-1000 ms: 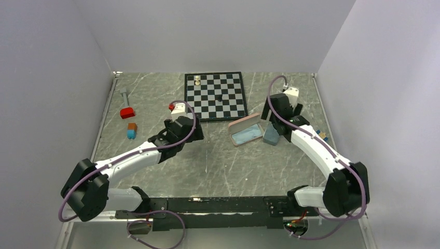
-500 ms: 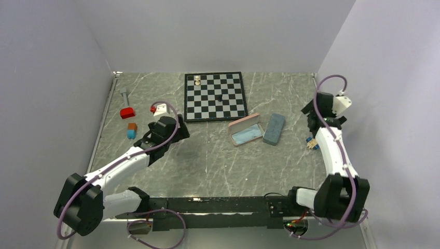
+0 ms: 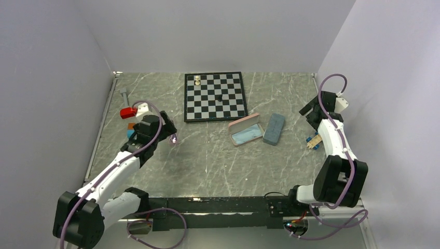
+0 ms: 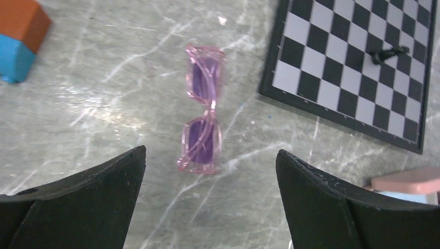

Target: Organize the sunglasses

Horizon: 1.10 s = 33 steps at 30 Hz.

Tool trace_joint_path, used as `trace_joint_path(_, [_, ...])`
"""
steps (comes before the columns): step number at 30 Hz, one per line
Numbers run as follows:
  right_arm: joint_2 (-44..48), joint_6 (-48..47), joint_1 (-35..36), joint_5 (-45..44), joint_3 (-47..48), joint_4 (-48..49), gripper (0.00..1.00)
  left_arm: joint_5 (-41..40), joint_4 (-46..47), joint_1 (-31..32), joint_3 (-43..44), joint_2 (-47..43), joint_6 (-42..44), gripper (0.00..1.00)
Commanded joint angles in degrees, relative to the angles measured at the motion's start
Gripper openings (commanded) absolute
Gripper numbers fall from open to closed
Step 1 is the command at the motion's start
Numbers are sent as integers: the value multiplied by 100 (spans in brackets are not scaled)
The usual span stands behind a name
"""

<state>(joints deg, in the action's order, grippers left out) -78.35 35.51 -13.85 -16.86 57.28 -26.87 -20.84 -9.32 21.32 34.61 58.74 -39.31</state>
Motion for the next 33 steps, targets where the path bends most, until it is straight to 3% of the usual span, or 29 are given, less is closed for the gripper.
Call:
trace_joint_path(1, [345, 71, -8, 188, -207, 439, 100, 194, -191, -474, -169, -307, -253, 99])
trace_joint_path(7, [519, -24, -7, 397, -465, 814, 100, 848, -46, -1382, -281, -227, -251, 99])
trace_joint_path(10, [539, 3, -10, 328, -522, 859, 100, 1612, 636, -1736, -343, 126, -108, 99])
trace_joint_path(15, [496, -10, -13, 477, -558, 881, 100, 2490, 1091, -1798, 355, 1495, 306, 98])
trace_joint_path(21, [552, -37, -10, 486, -601, 909, 100, 3142, 1164, -1770, 1163, 2987, 210, 84])
trace_joint_path(24, [540, -52, -6, 521, -579, 897, 100, 2966, 996, -1604, 1373, 3302, 213, 79])
trace_joint_path(33, [478, 25, -12, 421, -545, 833, 100, 1177, -656, -809, 2153, 3672, 464, 54])
